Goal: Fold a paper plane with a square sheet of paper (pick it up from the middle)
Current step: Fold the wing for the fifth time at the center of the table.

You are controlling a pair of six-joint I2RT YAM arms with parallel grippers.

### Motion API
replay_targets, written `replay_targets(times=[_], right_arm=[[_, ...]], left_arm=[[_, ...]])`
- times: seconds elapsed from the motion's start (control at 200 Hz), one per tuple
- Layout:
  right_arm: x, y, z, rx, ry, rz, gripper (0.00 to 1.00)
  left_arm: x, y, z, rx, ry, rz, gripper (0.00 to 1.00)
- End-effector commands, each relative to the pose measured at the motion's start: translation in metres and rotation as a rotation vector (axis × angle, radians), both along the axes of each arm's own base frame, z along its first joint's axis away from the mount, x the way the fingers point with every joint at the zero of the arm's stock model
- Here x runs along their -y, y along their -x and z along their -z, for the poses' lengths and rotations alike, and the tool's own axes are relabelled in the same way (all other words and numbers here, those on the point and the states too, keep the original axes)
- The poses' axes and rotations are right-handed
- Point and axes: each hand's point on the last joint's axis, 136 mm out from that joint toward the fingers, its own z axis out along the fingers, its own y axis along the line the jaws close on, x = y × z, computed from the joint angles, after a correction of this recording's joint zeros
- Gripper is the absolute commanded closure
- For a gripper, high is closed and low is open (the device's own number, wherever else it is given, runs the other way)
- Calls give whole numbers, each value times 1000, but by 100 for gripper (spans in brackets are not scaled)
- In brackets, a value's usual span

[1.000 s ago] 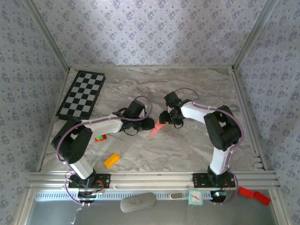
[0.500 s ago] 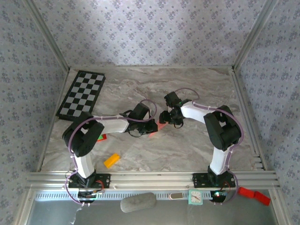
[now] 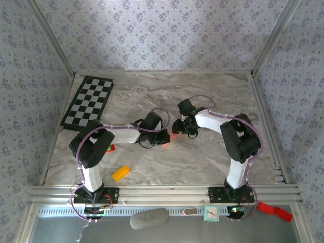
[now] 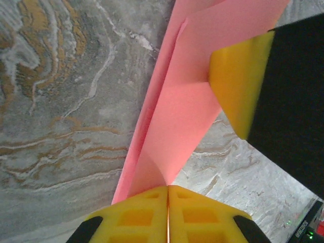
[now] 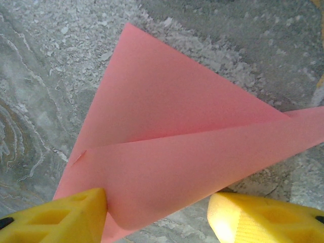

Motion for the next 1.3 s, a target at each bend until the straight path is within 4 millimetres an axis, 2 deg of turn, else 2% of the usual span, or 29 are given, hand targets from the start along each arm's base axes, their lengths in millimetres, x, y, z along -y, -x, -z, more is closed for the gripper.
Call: replay_targets(times=[0.0,0.535,0.655,0.815,0.929,1.294], right_arm=[[27,44,77,-188,141,-1,38],[30,46,80,-199,166,-2,38],[32,48,84,-212,190,-10,38],[33,50,88,-227,214,-13,39],[33,51,89,-232,219,-15,39],[32,51,89,-233,218,-15,39]], left_arm=[[0,-6,4,-2,-10,-22,91],[-11,-2,19,-30,-52,-49,92],[-6,-3,12,-23,-20,-42,92],[5,-8,-13,17,61,-36,90],[5,-13,-21,36,64,-49,89],[-2,-17,2,1,-6,-88,90]])
